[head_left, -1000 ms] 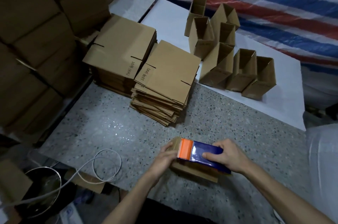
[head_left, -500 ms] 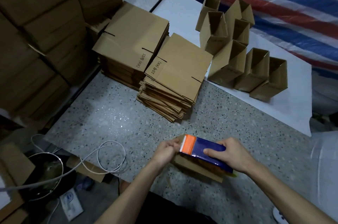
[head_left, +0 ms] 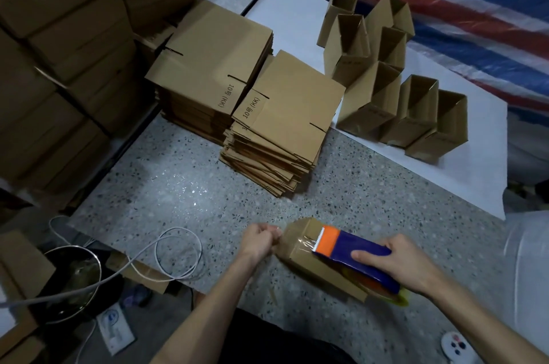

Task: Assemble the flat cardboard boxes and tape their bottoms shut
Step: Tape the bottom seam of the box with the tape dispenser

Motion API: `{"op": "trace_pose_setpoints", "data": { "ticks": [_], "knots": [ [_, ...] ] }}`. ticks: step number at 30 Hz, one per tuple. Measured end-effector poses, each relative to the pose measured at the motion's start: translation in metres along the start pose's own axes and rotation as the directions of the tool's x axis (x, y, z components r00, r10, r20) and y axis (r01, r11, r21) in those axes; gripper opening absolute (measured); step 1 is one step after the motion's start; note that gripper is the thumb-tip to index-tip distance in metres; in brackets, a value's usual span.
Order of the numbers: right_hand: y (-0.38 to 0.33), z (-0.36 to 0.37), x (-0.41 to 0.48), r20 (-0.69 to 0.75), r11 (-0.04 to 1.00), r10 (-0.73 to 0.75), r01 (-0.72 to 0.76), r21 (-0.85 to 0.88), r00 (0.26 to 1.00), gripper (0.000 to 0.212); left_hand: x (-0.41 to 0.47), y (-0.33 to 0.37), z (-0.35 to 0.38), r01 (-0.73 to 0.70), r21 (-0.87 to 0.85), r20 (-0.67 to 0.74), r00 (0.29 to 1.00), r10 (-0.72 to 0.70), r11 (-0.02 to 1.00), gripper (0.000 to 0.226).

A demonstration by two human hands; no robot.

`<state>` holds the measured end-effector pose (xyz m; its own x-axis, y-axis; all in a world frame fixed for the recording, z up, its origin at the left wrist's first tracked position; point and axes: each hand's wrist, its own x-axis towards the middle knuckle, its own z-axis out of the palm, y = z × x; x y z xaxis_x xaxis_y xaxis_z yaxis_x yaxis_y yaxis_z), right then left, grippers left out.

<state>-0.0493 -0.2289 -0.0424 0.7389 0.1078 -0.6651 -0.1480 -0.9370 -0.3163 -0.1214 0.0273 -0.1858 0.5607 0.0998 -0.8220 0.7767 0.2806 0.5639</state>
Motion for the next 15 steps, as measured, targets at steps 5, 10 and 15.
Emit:
{"op": "trace_pose_setpoints", "data": {
  "ticks": [5, 10, 15],
  "knots": [
    [0.0, 0.016, 0.002, -0.045, 0.997, 0.025, -0.028, -0.071, 0.999, 0.063, 0.005, -0.008, 0.008, 0.026, 0.074, 0.024, 0.999, -0.028, 0.997, 0.014],
    [-0.016, 0.015, 0.005, -0.022, 0.986, 0.064, -0.067, -0.155, 0.998, 0.063, 0.012, -0.019, 0.023, -0.11, 0.201, 0.117, 0.989, 0.088, 0.973, 0.023],
    [-0.02, 0.013, 0.005, -0.003, 0.983, 0.08, -0.079, -0.165, 0.997, 0.061, 0.016, -0.041, 0.007, -0.119, 0.335, 0.205, 0.977, 0.051, 0.935, 0.034]
  ]
}}
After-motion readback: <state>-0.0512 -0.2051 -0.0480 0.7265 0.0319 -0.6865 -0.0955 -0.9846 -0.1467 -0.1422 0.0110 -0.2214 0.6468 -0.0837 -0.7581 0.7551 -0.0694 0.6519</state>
